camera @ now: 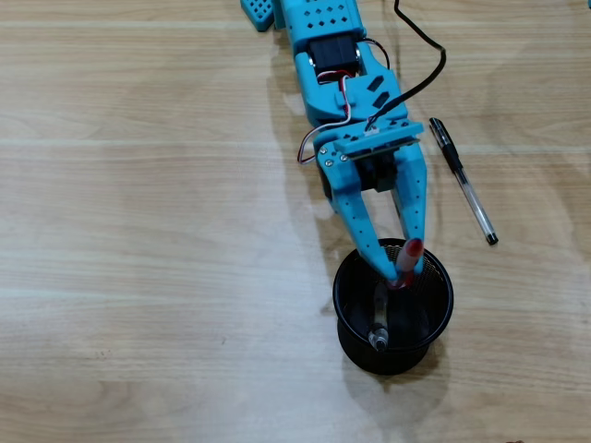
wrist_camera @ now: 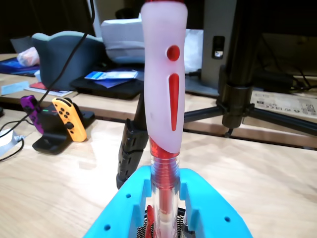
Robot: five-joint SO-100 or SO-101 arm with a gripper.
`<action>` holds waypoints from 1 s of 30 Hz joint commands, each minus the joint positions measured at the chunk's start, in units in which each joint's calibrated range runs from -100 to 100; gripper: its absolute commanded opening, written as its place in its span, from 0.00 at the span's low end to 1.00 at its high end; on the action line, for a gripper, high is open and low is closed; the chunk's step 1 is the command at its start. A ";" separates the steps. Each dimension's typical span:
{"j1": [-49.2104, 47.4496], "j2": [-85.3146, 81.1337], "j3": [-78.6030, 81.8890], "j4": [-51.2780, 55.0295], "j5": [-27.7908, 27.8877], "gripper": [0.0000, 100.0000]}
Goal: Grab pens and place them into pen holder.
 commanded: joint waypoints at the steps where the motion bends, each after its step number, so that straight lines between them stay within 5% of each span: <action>1: 0.41 -0.65 -3.22 -1.16 -0.03 0.06; 7: -0.23 -0.99 -3.04 -0.53 -0.03 0.24; 21: -3.71 -4.89 6.37 1.02 0.34 0.07; 30: -5.99 -16.95 15.60 20.52 0.44 0.04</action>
